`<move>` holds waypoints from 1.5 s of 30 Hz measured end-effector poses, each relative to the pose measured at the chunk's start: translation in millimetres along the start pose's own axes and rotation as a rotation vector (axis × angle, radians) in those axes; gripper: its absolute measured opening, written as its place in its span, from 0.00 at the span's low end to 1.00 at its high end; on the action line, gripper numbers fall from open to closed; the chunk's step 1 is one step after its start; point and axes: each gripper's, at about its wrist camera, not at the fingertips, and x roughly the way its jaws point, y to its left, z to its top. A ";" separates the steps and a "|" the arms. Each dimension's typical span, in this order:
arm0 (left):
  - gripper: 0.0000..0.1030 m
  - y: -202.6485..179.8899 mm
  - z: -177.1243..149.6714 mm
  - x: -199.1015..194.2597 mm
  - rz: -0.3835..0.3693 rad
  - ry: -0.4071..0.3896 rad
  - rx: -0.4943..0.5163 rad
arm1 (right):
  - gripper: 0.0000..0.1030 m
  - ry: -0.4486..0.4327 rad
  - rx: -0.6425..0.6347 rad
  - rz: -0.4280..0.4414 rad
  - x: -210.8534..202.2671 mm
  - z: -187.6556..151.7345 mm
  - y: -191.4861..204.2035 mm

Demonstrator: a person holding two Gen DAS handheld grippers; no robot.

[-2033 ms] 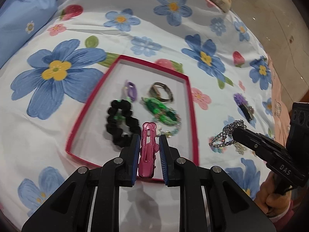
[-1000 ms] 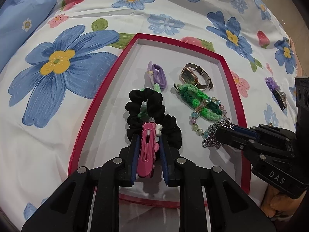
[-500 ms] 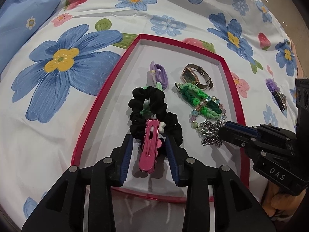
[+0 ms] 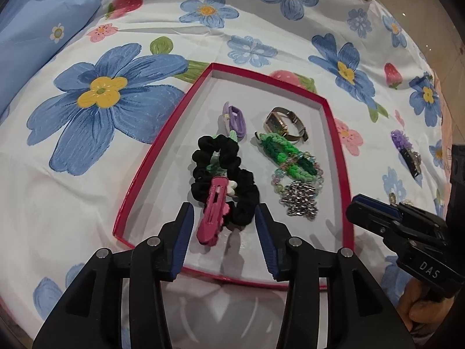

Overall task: Organize jewelry
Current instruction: 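Move both open tools back toward the pastel bracelet and yellow claw clip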

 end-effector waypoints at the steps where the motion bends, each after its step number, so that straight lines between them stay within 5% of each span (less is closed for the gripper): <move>1: 0.43 -1.1 -0.6 -2.3 -0.001 -0.005 -0.001 | 0.23 -0.008 0.005 0.002 -5.1 -1.8 -1.1; 19: 0.52 -62.3 -26.4 -25.2 -0.104 0.004 0.084 | 0.40 -0.121 0.115 -0.065 -95.1 -52.5 -47.0; 45: 0.57 -164.7 -52.8 2.4 -0.190 0.110 0.267 | 0.43 -0.182 0.344 -0.224 -166.8 -127.5 -139.6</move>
